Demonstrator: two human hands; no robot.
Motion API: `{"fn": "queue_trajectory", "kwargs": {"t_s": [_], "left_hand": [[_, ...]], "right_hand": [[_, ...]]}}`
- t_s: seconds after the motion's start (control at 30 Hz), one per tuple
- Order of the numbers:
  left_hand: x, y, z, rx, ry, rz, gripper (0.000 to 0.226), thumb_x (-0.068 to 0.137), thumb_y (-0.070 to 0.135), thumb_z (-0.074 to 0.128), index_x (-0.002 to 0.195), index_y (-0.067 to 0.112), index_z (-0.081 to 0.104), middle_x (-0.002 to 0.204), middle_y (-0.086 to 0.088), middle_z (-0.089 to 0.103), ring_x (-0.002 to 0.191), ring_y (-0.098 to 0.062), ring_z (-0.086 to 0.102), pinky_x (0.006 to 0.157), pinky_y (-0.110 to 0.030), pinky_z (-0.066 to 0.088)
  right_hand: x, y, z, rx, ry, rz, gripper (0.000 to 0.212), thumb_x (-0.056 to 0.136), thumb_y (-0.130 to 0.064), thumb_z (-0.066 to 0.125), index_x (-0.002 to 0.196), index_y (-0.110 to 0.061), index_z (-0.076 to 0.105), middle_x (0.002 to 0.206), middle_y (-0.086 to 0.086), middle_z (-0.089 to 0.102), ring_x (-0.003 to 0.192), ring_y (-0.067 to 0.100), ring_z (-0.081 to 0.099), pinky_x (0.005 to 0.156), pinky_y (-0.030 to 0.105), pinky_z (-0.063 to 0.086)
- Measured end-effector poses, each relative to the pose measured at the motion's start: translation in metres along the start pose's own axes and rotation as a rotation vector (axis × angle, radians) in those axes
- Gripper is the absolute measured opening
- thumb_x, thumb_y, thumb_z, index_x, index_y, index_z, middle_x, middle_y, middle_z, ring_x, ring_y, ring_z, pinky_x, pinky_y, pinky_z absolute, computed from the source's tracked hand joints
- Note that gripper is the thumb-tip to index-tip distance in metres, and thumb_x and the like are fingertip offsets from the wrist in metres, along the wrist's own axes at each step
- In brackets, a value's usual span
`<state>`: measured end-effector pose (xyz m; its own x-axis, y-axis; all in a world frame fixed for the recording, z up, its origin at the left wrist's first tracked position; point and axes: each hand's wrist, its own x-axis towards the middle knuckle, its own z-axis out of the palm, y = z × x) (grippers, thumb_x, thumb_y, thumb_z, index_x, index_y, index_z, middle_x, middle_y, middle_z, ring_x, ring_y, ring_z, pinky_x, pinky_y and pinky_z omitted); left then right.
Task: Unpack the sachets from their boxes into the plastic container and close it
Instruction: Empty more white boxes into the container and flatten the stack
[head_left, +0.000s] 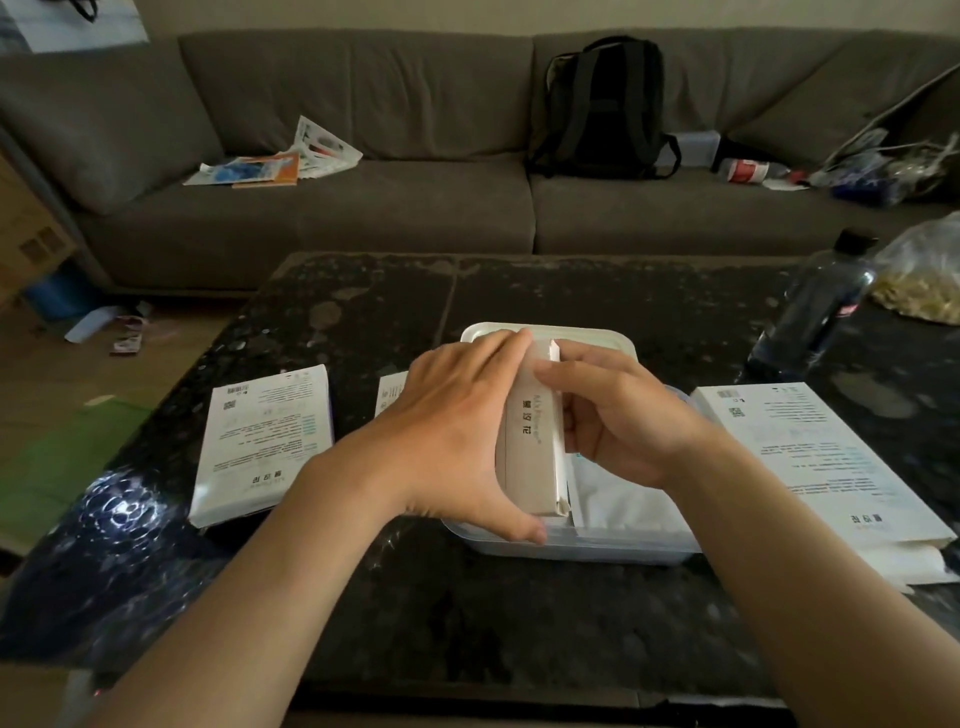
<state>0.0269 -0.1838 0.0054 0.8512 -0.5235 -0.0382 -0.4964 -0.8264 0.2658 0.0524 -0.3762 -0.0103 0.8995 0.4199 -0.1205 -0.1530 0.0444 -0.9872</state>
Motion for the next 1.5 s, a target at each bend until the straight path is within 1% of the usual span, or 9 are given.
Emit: {"fn": "queue_trajectory", "kwargs": {"t_s": [0.17,0.3,0.47,0.63,0.83,0.93,1.03,1.13,1.5], "left_hand": [[0.003,-0.006,0.002,-0.014,0.078,-0.048,0.142,0.056,0.078,0.085,0.153,0.045,-0.013,0.155,0.026,0.003,0.145,-0.009,0.009,0.121,-0.038,0.020],[0.008,-0.009,0.012,0.115,0.125,-0.107,0.151,0.055,0.089,0.075,0.161,0.030,-0.016,0.163,0.016,0.002,0.149,-0.021,0.010,0.124,-0.044,0.015],[0.014,-0.002,0.022,0.198,0.231,-0.101,0.154,0.052,0.099,0.063,0.162,0.024,-0.014,0.165,0.006,0.012,0.145,-0.022,0.021,0.121,-0.045,0.020],[0.015,-0.003,0.028,0.220,0.262,-0.092,0.150,0.053,0.101,0.059,0.162,0.021,-0.006,0.163,0.006,0.013,0.144,-0.023,0.021,0.120,-0.046,0.020],[0.016,-0.002,0.029,0.253,0.249,-0.106,0.146,0.057,0.100,0.057,0.161,0.021,-0.009,0.165,0.002,0.008,0.147,-0.025,0.016,0.122,-0.048,0.017],[0.016,0.000,0.031,0.279,0.265,-0.155,0.144,0.058,0.100,0.057,0.161,0.019,-0.004,0.166,-0.002,0.013,0.146,-0.029,0.021,0.121,-0.052,0.017],[0.017,0.004,0.032,0.334,0.314,-0.218,0.142,0.060,0.098,0.058,0.162,0.017,0.002,0.166,-0.008,0.017,0.144,-0.034,0.027,0.118,-0.054,0.018],[0.018,0.010,0.035,0.386,0.327,-0.262,0.139,0.063,0.095,0.059,0.161,0.014,0.003,0.164,-0.011,0.018,0.143,-0.037,0.029,0.116,-0.055,0.014],[0.023,0.008,0.045,0.437,0.398,-0.278,0.127,0.056,0.088,0.065,0.152,0.009,0.037,0.147,-0.017,0.048,0.125,-0.042,0.049,0.107,-0.059,0.023]], "right_hand": [[-0.002,-0.009,0.002,-0.166,0.059,0.030,0.037,0.099,-0.018,0.057,0.135,-0.016,0.054,0.115,0.014,0.069,0.096,0.027,0.073,0.081,0.040,0.061],[-0.007,-0.016,0.018,-0.612,0.199,0.036,0.072,0.085,-0.033,0.078,0.141,-0.037,0.033,0.104,-0.006,0.061,0.085,0.017,0.070,0.064,0.026,0.061],[0.005,0.004,0.031,-0.802,0.226,-0.022,0.099,0.081,-0.036,0.079,0.153,-0.033,0.012,0.115,-0.009,0.048,0.099,0.011,0.054,0.080,0.023,0.047],[0.007,0.007,0.023,-0.643,0.275,-0.057,0.072,0.086,-0.033,0.076,0.143,-0.039,0.032,0.102,-0.018,0.055,0.087,0.008,0.061,0.061,0.013,0.050],[0.006,0.005,0.017,-0.598,0.259,-0.027,0.070,0.089,-0.027,0.074,0.145,-0.038,0.034,0.110,-0.007,0.063,0.094,0.014,0.066,0.077,0.029,0.059],[0.007,0.004,0.018,-0.803,0.391,-0.041,0.068,0.083,-0.038,0.078,0.138,-0.034,0.037,0.106,-0.010,0.054,0.096,0.014,0.062,0.075,0.025,0.057],[0.005,0.005,0.023,-1.067,0.478,-0.164,0.036,0.084,-0.043,0.074,0.108,-0.028,0.052,0.099,-0.008,0.054,0.085,0.011,0.057,0.063,0.014,0.045],[0.005,0.007,0.029,-1.140,0.424,-0.261,0.011,0.091,-0.029,0.068,0.098,-0.021,0.067,0.094,-0.001,0.065,0.082,0.013,0.060,0.066,0.015,0.044],[0.008,0.011,0.035,-1.126,0.447,-0.171,0.017,0.096,-0.022,0.060,0.098,-0.012,0.073,0.088,0.004,0.072,0.080,0.019,0.065,0.075,0.028,0.054]]}}
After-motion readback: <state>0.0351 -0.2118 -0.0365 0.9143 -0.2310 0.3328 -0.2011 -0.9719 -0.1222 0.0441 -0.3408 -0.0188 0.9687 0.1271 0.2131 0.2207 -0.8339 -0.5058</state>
